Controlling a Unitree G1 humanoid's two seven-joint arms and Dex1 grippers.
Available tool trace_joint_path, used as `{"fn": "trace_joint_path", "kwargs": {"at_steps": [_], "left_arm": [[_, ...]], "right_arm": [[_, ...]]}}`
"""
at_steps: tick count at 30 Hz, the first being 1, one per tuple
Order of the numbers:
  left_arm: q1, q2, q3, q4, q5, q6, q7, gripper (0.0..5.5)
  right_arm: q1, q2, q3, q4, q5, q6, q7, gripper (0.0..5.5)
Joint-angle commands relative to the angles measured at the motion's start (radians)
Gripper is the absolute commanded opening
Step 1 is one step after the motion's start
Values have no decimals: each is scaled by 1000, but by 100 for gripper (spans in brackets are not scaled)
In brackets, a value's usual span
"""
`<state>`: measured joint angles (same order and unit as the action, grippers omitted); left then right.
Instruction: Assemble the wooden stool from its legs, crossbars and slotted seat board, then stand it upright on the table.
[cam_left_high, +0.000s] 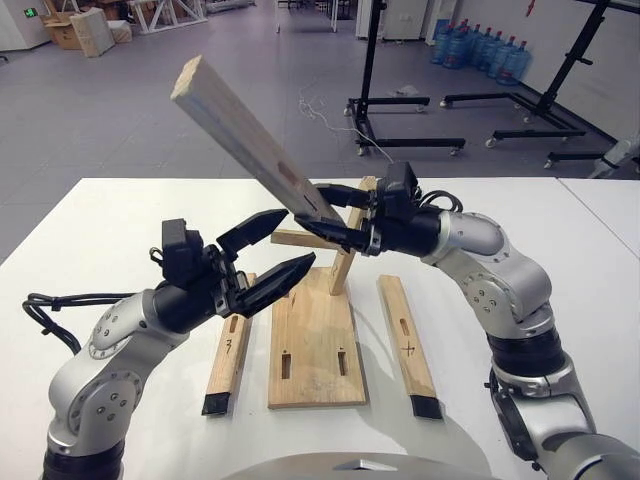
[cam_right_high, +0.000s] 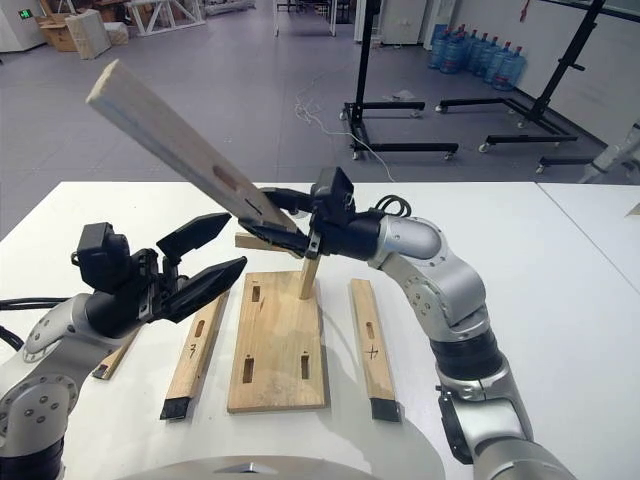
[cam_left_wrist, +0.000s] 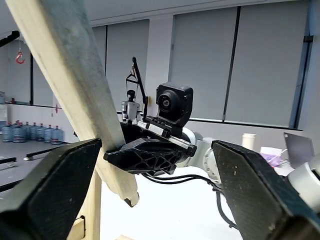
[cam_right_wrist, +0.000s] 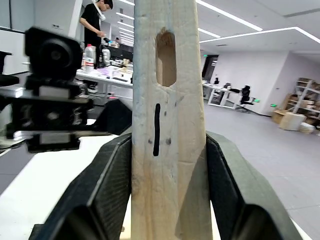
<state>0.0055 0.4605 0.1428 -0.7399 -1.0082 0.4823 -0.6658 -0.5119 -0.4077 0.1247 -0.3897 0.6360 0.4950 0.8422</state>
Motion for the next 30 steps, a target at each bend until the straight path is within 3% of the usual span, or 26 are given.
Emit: {"fn": "trace_joint_path", "kwargs": {"at_steps": [1, 6, 11, 19, 30], "left_arm": [[2, 37, 23, -1, -23, 8, -2, 404], [33, 62, 61, 20, -53, 6, -12, 404], [-5, 66, 67, 22, -115, 8, -8, 404], [-29, 74, 43, 28, -156, 11, -29, 404], [-5, 70, 25, 17, -144, -10, -83, 257]], "right_arm": [[19, -25, -12, -31, 70, 43, 57, 200], [26, -52, -64, -15, 145, 91, 81, 200], [74, -97, 3, -28, 129, 94, 184, 200], [81, -67, 35, 23, 121, 85, 213, 200], [100, -92, 20, -1, 178, 133, 253, 200]]}}
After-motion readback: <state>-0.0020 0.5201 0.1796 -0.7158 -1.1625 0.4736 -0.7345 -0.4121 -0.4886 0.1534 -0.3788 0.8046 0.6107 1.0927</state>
